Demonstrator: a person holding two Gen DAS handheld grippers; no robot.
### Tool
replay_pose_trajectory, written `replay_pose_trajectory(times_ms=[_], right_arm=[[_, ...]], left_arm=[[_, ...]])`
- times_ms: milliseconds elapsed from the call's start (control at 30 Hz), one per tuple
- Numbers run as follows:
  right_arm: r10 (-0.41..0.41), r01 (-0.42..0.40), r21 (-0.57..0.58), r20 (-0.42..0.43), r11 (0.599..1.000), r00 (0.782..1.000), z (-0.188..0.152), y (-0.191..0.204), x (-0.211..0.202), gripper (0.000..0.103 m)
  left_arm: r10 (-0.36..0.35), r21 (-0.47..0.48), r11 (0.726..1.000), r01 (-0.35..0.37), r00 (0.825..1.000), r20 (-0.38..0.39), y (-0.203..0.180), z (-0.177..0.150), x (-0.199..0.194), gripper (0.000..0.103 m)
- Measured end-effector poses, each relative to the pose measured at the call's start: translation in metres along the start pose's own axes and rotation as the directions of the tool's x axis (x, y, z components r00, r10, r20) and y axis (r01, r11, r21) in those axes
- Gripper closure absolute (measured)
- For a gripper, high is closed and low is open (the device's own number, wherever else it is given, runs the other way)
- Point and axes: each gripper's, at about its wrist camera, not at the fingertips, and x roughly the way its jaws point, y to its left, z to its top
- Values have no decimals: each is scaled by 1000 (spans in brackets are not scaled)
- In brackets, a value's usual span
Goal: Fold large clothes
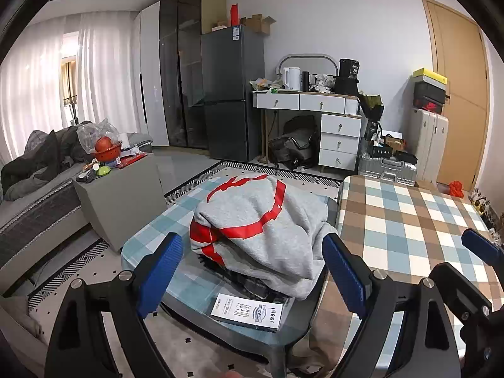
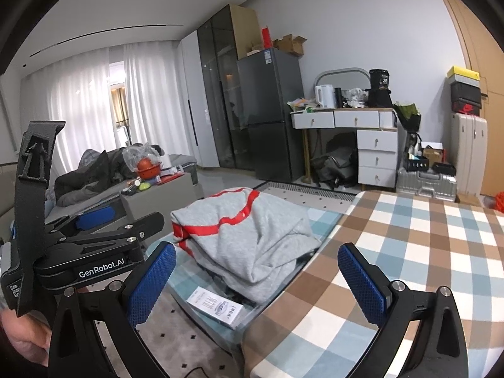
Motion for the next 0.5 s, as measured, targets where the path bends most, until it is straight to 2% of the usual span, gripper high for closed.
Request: replay_pose_trajectory(times_ms=[500], right_arm=[[6,-6,22,-3,1000,1000,-3,-5,-2,0]], left_arm=[[-4,13,1000,4,1000,1,-2,1,-1,16]])
